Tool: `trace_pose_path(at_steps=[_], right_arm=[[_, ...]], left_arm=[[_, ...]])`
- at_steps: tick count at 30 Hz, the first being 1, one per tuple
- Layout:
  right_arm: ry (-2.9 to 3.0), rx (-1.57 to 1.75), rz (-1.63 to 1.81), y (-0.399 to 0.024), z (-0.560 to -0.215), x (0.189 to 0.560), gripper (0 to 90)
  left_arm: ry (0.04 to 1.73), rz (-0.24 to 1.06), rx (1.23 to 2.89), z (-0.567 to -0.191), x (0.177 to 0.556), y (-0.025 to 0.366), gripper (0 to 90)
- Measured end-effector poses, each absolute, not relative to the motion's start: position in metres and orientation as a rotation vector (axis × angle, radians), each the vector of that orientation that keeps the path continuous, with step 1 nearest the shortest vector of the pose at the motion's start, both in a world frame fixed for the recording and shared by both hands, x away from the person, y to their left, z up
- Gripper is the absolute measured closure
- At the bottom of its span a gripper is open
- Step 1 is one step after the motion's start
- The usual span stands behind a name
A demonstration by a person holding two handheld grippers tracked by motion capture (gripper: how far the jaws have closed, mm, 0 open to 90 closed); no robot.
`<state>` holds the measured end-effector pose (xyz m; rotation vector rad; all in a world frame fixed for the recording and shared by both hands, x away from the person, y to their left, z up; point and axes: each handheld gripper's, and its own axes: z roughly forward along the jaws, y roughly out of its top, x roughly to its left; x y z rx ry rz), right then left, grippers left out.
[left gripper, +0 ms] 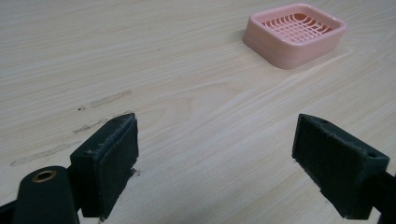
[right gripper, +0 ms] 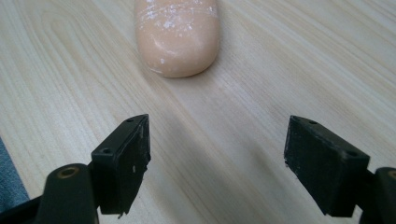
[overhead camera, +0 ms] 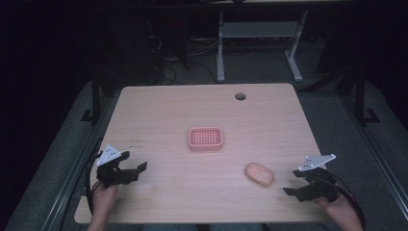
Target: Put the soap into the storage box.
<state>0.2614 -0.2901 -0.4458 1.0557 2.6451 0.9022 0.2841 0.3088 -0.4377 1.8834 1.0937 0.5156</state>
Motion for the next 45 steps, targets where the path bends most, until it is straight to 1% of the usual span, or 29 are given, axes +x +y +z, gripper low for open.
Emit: trace_pose_path(at_steps=[19,45], right_arm=[[2.670,1.014,0.823,-0.278,-0.435,0.267,21.0],[2.775,0.912,0.711,-0.246,-0.423,0.289,20.6]], left_arm=[[1.103,0.519,1.868,-0.439,0.283,0.309,14.3],[1.110,0.515,1.855,-0.438,0.284,0.313,14.3]])
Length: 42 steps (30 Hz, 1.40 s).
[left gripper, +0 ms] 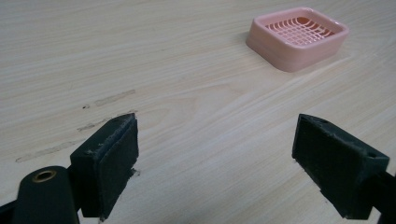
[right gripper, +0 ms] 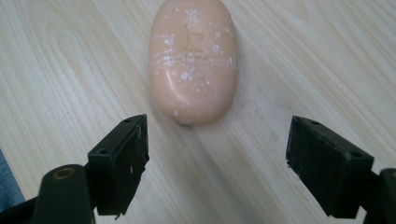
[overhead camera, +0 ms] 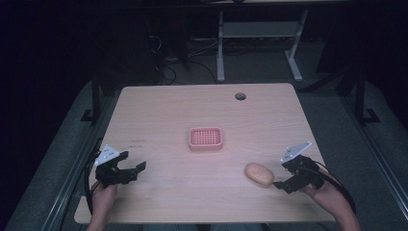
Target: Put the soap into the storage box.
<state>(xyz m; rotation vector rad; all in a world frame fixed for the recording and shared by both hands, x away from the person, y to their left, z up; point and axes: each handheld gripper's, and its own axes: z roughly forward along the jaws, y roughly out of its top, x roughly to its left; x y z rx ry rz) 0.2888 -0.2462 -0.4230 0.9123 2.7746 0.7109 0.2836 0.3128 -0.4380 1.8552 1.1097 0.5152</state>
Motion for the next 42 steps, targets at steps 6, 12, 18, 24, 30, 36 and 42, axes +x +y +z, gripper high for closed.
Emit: trace_pose_path(at_steps=[6,12,18,24,30,36,42], right_arm=[[2.790,0.885,0.702,-0.239,-0.422,0.293,20.3],[2.804,0.868,0.687,-0.233,-0.421,0.295,20.3],[2.814,0.832,0.671,-0.227,-0.420,0.299,20.3],[2.828,0.808,0.673,-0.218,-0.419,0.303,20.3],[2.841,0.798,0.658,-0.212,-0.419,0.308,20.4],[2.856,0.797,0.639,-0.205,-0.420,0.311,20.4],[2.866,0.786,0.623,-0.199,-0.421,0.314,20.6]], left_arm=[[1.113,0.517,1.854,-0.437,0.283,0.314,14.3],[1.111,0.516,1.854,-0.437,0.283,0.314,14.3],[1.111,0.517,1.856,-0.437,0.283,0.314,14.2],[1.110,0.518,1.855,-0.437,0.283,0.314,14.3],[1.108,0.518,1.853,-0.437,0.283,0.314,14.2],[1.107,0.519,1.847,-0.436,0.283,0.314,14.2],[1.104,0.521,1.851,-0.437,0.283,0.314,14.3]])
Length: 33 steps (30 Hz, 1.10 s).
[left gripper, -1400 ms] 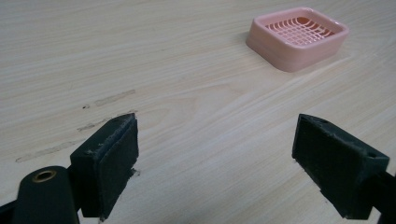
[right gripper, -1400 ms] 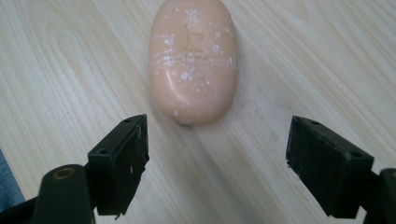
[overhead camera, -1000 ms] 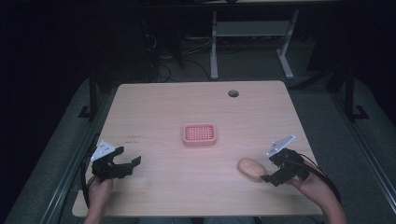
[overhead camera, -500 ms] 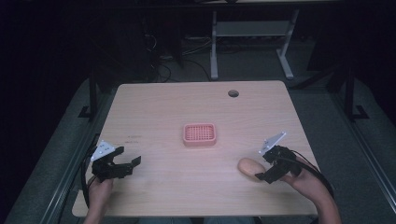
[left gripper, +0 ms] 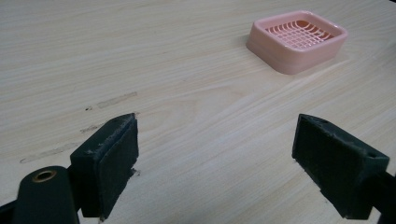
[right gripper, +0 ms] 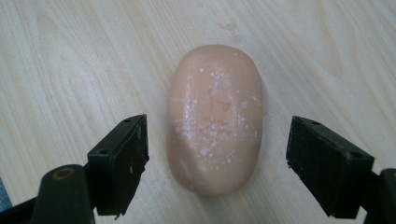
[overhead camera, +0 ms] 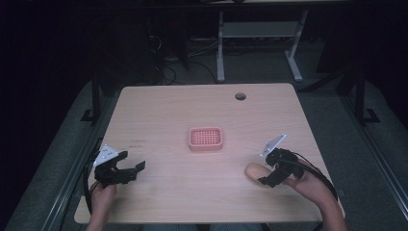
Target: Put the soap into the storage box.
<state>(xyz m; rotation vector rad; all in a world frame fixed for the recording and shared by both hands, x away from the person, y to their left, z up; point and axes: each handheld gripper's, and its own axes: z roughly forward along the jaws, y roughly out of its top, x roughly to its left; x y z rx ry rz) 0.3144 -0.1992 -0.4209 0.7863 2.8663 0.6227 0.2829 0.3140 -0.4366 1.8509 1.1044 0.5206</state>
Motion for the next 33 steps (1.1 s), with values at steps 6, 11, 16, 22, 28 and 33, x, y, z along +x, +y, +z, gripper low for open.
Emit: trace_pose_path(at_steps=[6,11,16,22,28,33], right_arm=[[2.881,0.776,0.604,-0.195,-0.423,0.317,20.6],[2.888,0.778,0.592,-0.190,-0.425,0.320,20.6],[2.904,0.779,0.545,-0.183,-0.429,0.324,20.6],[2.913,0.778,0.525,-0.179,-0.432,0.326,20.6],[2.926,0.775,0.488,-0.176,-0.436,0.328,20.6],[2.937,0.779,0.457,-0.174,-0.440,0.329,21.1]], left_arm=[[1.109,0.519,1.854,-0.437,0.283,0.315,14.3],[1.107,0.520,1.852,-0.437,0.283,0.314,14.3],[1.112,0.517,1.848,-0.436,0.283,0.315,14.3],[1.109,0.519,1.851,-0.436,0.283,0.315,14.3],[1.110,0.518,1.849,-0.436,0.283,0.315,14.3],[1.106,0.518,1.845,-0.436,0.283,0.314,14.2]])
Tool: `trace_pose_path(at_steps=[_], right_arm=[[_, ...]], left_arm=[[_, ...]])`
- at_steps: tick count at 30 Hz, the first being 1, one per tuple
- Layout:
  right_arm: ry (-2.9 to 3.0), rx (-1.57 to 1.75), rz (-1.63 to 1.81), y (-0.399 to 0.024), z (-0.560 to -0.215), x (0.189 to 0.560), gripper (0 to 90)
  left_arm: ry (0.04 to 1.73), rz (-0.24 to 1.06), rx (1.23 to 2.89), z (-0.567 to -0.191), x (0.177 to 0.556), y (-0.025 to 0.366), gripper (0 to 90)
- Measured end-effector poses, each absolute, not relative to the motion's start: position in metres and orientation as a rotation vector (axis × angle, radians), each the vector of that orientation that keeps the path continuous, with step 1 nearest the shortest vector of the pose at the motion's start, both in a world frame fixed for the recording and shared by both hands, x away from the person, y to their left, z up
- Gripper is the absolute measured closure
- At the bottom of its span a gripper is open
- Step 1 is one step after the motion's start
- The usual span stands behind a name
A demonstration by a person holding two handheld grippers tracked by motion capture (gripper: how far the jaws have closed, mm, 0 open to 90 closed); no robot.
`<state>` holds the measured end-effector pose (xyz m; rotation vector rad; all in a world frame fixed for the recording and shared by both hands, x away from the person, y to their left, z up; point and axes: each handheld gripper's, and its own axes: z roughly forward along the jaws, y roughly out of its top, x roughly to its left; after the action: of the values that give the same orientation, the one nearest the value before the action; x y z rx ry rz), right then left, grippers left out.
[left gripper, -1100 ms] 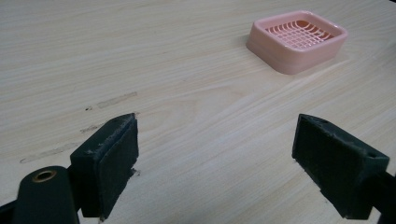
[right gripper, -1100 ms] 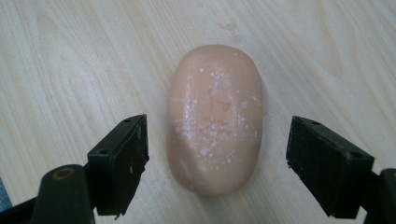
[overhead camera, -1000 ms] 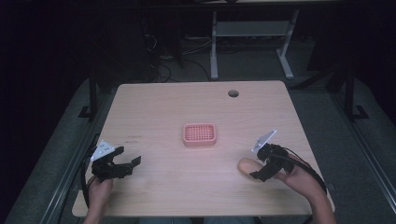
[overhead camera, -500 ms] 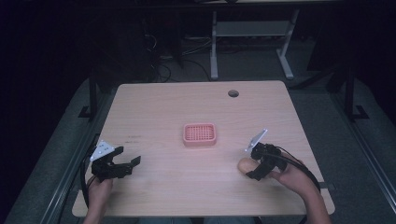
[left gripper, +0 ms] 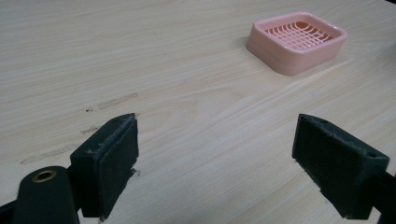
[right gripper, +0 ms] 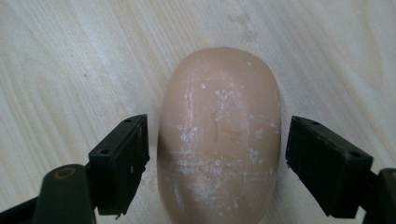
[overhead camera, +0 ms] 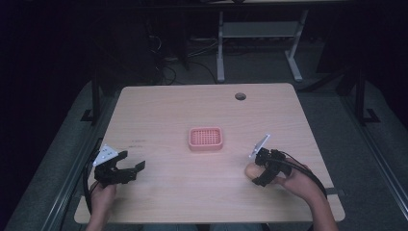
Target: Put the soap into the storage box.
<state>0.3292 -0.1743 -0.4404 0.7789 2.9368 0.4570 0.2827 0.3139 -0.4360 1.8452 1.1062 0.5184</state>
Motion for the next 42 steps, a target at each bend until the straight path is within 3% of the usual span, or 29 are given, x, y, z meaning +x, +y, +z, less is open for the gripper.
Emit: trace_pose_path(at_steps=[16,42], right_arm=[[2.953,0.783,0.409,-0.1727,-0.4458,0.3304,30.1],[2.952,0.740,0.434,-0.1738,-0.4385,0.3264,31.8]], left_arm=[[1.108,0.516,1.844,-0.4354,0.2825,0.3145,14.2],[1.109,0.519,1.834,-0.4354,0.2826,0.3153,14.2]])
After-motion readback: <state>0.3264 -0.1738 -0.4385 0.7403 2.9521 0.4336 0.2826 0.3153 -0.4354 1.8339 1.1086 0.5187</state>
